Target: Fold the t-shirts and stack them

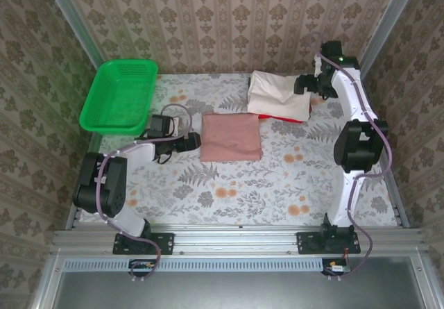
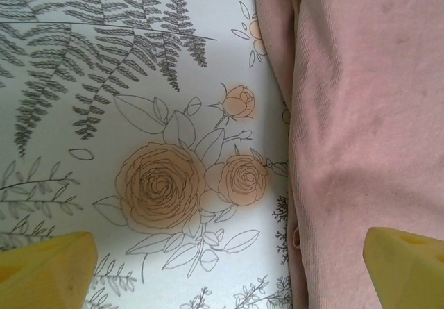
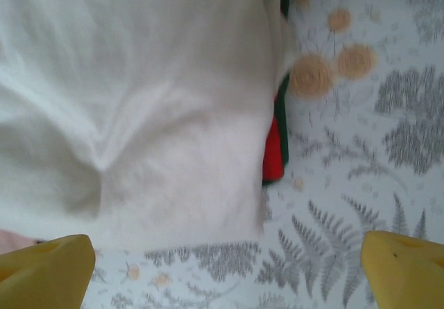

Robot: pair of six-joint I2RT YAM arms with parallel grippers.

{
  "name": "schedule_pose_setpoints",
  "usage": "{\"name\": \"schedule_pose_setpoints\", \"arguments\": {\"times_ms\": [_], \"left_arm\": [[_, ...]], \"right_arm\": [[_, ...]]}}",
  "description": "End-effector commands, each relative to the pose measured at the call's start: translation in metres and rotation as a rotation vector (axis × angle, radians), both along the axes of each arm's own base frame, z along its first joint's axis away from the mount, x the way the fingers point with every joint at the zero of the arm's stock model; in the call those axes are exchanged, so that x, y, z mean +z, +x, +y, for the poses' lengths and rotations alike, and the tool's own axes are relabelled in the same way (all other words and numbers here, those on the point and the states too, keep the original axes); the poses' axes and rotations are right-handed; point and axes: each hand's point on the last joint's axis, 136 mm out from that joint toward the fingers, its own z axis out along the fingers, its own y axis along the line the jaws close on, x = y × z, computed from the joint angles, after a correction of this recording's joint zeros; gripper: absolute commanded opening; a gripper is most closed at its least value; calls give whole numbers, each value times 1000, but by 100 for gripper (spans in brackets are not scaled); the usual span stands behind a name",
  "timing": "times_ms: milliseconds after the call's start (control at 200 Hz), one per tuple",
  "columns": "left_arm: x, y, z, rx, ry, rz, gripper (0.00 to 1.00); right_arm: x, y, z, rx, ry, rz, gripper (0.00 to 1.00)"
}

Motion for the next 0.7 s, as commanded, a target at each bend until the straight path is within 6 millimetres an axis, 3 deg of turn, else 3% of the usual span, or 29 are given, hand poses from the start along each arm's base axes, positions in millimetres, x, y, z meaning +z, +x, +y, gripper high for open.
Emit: {"name": "schedule_pose_setpoints", "arguments": {"times_ms": [0,190,290,455,545,695], "left_arm": [[5,4,-15,-53,-27,6,100],[4,7,-19,-63,-24,8,100],[2,8,-21,-65,-22,13,98],[-4,18,-27,-63,-37,28,92],[-4,24,-31,-69,-48,35,89],[0,32,-38,-73,-76,35,88]], "right_arm": [[-5,-1,10,-81,1,-77,100],[15,-36,34,-120,33,-227,100],[14,-62,72,-70,75,-263,99],[-26,-96,151,26,237,-262,91],[-49,-101,178,53,257,-237,85],[-86,-94,199,62,240,-164,80]]}}
